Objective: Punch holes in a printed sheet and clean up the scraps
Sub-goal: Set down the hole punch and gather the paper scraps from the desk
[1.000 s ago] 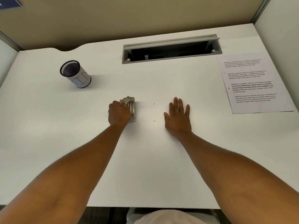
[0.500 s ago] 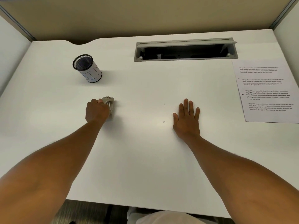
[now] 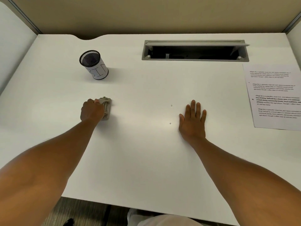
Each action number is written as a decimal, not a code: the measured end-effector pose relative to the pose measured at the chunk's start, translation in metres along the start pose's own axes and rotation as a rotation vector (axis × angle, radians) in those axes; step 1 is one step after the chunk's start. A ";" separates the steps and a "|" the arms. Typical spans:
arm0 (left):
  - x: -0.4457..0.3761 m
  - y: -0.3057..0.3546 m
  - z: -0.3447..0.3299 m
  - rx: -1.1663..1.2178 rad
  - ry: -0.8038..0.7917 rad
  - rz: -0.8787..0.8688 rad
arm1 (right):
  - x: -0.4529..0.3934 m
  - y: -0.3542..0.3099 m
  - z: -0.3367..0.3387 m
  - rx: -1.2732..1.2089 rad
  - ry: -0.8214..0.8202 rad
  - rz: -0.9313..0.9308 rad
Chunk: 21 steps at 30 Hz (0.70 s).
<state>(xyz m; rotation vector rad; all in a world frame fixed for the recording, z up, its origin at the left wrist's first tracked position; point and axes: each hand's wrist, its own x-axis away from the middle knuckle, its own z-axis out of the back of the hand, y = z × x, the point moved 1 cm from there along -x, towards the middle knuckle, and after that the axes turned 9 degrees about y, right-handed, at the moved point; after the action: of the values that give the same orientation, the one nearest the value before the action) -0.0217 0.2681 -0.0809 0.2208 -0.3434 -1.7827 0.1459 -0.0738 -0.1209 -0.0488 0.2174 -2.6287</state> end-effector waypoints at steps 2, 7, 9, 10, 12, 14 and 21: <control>-0.002 -0.002 0.001 -0.015 -0.007 -0.007 | 0.000 0.000 0.000 -0.002 0.007 0.000; -0.002 -0.007 0.002 -0.033 -0.017 -0.008 | 0.001 0.000 0.001 0.006 0.003 0.002; 0.000 -0.008 0.001 -0.034 -0.014 -0.003 | 0.001 0.000 0.000 0.001 0.008 0.002; 0.000 -0.008 0.001 -0.034 -0.012 -0.002 | 0.001 0.000 0.000 0.002 0.009 0.002; 0.000 -0.008 0.002 -0.034 -0.008 -0.002 | 0.000 0.001 -0.001 0.005 0.009 0.004; 0.001 -0.008 0.003 -0.022 0.004 0.007 | 0.000 0.001 -0.001 0.001 0.008 0.006; 0.024 -0.001 0.006 0.055 0.296 -0.138 | -0.003 0.002 0.001 -0.085 0.038 0.040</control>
<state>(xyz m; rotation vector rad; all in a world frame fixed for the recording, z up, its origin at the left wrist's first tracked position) -0.0305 0.2461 -0.0750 0.5521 -0.1670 -1.8450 0.1493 -0.0741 -0.1207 -0.0227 0.3399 -2.5811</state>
